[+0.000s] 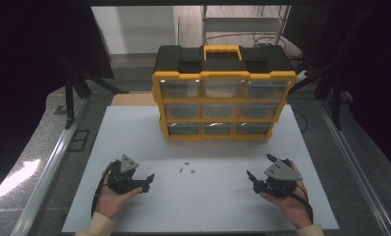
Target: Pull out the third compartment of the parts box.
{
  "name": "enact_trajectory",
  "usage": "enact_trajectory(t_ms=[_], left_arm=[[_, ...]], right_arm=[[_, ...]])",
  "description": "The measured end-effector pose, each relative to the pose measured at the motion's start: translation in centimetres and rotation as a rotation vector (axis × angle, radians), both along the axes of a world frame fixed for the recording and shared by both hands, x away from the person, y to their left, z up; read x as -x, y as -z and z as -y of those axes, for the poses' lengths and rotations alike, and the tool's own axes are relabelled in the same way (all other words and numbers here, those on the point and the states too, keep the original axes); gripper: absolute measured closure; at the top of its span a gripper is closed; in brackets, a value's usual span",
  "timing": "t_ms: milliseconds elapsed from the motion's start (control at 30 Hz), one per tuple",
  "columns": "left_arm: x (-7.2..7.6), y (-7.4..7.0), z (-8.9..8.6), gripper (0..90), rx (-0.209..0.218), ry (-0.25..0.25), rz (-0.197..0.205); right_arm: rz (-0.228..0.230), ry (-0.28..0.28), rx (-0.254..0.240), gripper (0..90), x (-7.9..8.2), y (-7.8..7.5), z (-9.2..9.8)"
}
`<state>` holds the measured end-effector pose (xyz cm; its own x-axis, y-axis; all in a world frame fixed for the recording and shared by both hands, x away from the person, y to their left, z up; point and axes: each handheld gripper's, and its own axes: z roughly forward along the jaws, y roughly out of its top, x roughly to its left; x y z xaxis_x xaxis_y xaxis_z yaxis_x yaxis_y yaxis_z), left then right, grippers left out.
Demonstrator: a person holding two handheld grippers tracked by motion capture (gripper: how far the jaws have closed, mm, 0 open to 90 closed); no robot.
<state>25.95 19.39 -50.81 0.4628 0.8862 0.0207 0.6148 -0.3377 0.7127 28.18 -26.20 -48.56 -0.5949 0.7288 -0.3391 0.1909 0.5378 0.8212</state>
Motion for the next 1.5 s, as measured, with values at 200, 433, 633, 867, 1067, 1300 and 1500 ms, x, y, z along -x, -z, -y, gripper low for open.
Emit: enact_trajectory(t_ms=[200,433,633,867,1067,1300,1500], left_arm=[[0.00,0.01,0.00,10.5,0.000,-0.001,0.001],[-0.05,0.01,-0.03,10.5,-0.001,0.001,0.001],[-0.05,0.00,-0.03,10.3,0.001,-0.003,0.006],[-0.11,0.09,-0.05,10.2,-0.007,-0.001,-0.001],[-0.12,0.14,-0.05,10.2,-0.010,0.001,-0.003],[-0.15,0.17,-0.06,9.7,-0.014,-0.005,-0.002],[-0.18,0.24,-0.02,9.6,-0.018,-0.004,-0.005]], right_arm=[[0.031,-0.006,0.033,15.8,0.08,0.07,-0.04],[0.087,-0.014,0.103,15.8,0.35,0.08,-0.23],[0.127,-0.024,0.154,16.2,0.47,0.14,-0.38],[0.180,-0.036,0.210,15.8,0.63,0.28,-0.52],[0.199,-0.038,0.234,15.6,0.71,0.32,-0.59],[0.222,-0.043,0.275,15.4,0.85,0.36,-0.66],[0.255,-0.038,0.309,15.3,0.96,0.33,-0.59]])
